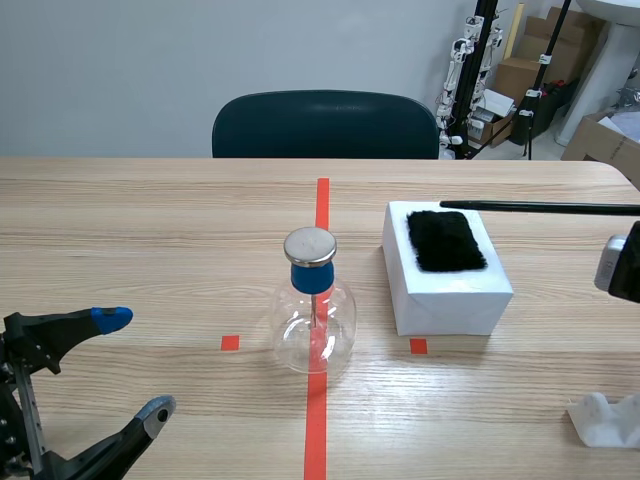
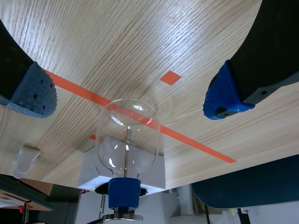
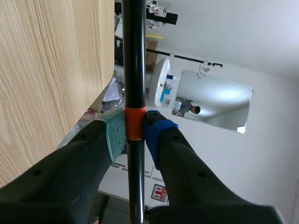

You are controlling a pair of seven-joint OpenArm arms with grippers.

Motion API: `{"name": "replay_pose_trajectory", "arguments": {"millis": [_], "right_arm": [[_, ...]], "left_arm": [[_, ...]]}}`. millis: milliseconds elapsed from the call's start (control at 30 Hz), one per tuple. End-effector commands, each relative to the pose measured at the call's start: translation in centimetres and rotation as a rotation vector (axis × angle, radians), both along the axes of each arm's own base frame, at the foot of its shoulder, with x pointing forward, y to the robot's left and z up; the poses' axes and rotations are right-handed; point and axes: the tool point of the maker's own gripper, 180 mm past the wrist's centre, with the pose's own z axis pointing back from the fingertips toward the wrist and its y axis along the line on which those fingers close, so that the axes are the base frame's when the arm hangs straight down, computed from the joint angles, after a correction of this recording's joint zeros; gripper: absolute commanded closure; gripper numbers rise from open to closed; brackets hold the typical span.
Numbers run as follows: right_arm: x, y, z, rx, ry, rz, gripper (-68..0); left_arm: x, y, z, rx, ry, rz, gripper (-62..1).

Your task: Do the electroscope experiment. rub the rod on the fur

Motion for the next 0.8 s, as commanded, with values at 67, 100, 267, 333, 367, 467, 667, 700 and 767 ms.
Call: {"name": "replay_pose_trajectory", "arguments": {"millis": [67, 100, 267, 333, 367, 467, 667, 700, 767], "right_arm": [[0.4, -0.7, 0.7, -0.031, -0.023, -0.014, 0.3], [0.4, -0.8, 0.5, -0.032, -0.021, -0.023, 0.3], [0.2, -0.8, -0.1, -0.041, -0.009, -0.04, 0.3], [0.2, -0.8, -0.2, -0.048, -0.008, -0.041, 0.3], [0.2, -0.8, -0.2, -0.048, -0.008, -0.041, 0.3], [0.2, -0.8, -0.2, -0.07, -0.001, -0.033, 0.3], [0.7, -0.9, 1.5, -0.176, -0.054, 0.026, 0.3], [0.9, -1.0, 1.9, -0.195, -0.065, 0.035, 0.3], [1.3, -1.2, 2.9, -0.22, -0.092, 0.047, 0.3]], "left_arm": [[0.3, -0.2, 0.9, -0.029, -0.029, 0.001, -62.3], [0.3, -0.2, 0.9, -0.029, -0.029, 0.001, -62.3], [0.3, -0.2, 0.9, -0.029, -0.029, 0.001, -62.3], [0.3, -0.2, 0.9, -0.029, -0.029, 0.001, -62.3], [0.3, -0.2, 0.9, -0.029, -0.029, 0.001, -62.3], [0.3, -0.2, 0.9, -0.029, -0.029, 0.001, -62.3], [0.3, -0.2, 0.9, -0.029, -0.029, 0.001, -62.3], [0.3, -0.2, 0.9, -0.029, -0.029, 0.001, -62.3], [0.3, -0.2, 0.9, -0.029, -0.029, 0.001, -62.3]]}}
